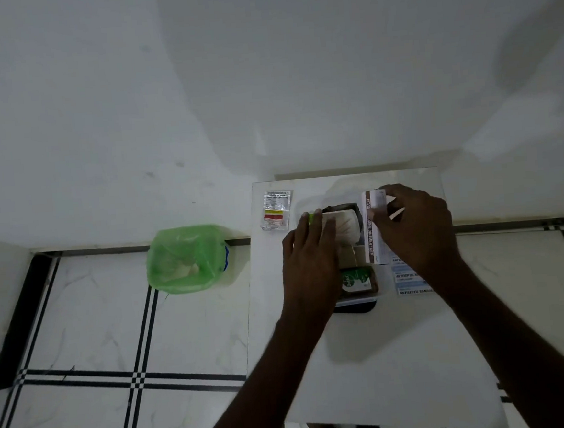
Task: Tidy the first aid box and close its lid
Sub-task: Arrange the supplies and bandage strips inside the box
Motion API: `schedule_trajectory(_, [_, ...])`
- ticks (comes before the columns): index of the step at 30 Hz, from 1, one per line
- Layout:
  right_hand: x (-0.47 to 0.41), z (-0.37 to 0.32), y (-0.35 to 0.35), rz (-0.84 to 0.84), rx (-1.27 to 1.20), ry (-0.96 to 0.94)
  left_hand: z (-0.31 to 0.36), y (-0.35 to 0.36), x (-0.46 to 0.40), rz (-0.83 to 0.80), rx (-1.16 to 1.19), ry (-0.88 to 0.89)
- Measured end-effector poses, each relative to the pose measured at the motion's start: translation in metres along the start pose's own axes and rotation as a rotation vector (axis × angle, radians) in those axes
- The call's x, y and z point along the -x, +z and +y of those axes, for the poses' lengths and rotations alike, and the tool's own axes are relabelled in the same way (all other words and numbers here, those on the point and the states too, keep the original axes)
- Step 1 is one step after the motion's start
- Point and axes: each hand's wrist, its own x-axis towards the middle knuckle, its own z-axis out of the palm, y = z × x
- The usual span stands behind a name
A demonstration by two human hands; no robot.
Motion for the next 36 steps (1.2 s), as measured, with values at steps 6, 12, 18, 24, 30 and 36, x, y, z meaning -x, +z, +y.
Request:
schedule_trajectory(6, [0.002, -0.003, 0.031, -0.012, 0.198, -0.062, -0.022, 0.003, 0.003, 0.02, -0.051, -0.012])
schedule_trajectory(12, [0.011, 0.008, 0.036, -0.007, 0.196, -0.069, -0.019, 0.003, 0.0, -0.004, 0.054, -0.009])
schedule_trajectory(18, [0.039, 0.022, 0.049, -0.213, 0.252, -0.134, -0.015, 0.008, 0.003, -0.088, 0.137, -0.026])
schedule_trajectory(24, [0.031, 0.023, 0.054, -0.173, 0.247, -0.099, -0.02, 0.01, -0.002, -0.11, 0.135, 0.016])
schedule_trajectory(30, [0.046, 0.029, 0.043, 0.075, 0.041, -0.181, -0.017, 0.006, -0.003, -0.108, 0.145, 0.05])
schedule_trajectory(36, [0.038, 0.071, 0.035, 0.119, 0.25, 0.286, -0.025, -0.008, -0.006, 0.241, 0.219, -0.052])
